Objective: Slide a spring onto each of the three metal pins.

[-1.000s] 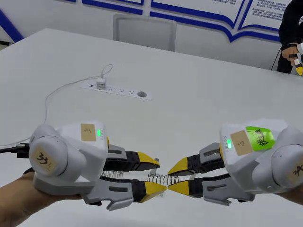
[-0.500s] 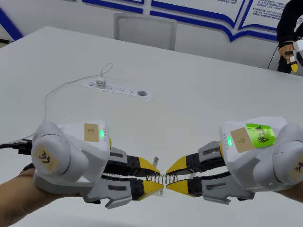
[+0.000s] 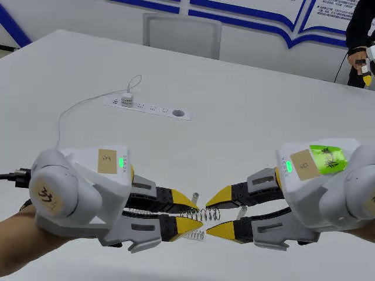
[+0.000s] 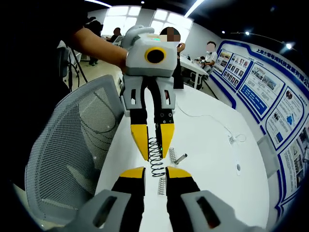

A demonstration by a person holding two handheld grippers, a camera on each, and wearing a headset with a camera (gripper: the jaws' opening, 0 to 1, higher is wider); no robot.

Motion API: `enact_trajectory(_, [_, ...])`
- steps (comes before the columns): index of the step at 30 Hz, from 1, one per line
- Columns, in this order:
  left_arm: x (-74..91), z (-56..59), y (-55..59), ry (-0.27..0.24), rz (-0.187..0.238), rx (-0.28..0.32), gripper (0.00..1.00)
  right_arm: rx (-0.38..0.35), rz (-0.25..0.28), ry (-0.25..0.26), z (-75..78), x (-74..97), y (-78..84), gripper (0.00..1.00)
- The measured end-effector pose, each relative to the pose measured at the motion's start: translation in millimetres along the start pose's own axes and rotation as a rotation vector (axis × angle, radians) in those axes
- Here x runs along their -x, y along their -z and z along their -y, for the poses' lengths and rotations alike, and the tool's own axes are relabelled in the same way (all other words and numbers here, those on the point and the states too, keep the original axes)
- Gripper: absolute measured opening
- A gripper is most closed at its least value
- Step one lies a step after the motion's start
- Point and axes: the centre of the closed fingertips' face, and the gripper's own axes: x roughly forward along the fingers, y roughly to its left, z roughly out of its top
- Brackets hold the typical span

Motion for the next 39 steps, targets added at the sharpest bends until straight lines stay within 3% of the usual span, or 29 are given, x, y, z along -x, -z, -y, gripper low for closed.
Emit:
enact_trajectory(3, [0.9,1.1,-1.6,0.009,0.004,0.005,0.10,-0.042,0.015,-0.008,-0.1,-0.9,1.2,0.14])
enact_trajectory(11, [-0.3,3.2,3.7,0.013,-0.024,-0.020,0.10,-0.043,0.038,-0.023,-1.9,-0.5,-3.0,0.11])
enact_trajectory(23, [-0.8,0.6,5.8,-0.007,-0.038,-0.020,0.11,-0.109,0.129,-0.031,-0.8,7.1,-23.8,0.11])
enact_trajectory(25, [-2.6,2.6,6.9,0.000,-0.045,-0.024,0.11,-0.134,0.174,-0.039,-1.9,8.9,-32.9,0.11])
enact_trajectory(27, [-4.2,4.0,6.6,0.000,-0.047,-0.031,0.11,-0.136,0.185,-0.041,-2.0,9.5,-37.2,0.11])
enact_trajectory(34, [-8.3,4.5,-6.4,-0.007,-0.012,-0.017,0.11,-0.181,0.282,-0.039,3.2,12.0,-59.4,0.11])
enact_trajectory(39, [-9.2,1.5,-9.5,-0.019,0.009,-0.001,0.11,-0.186,0.285,-0.033,6.4,10.2,-62.3,0.11])
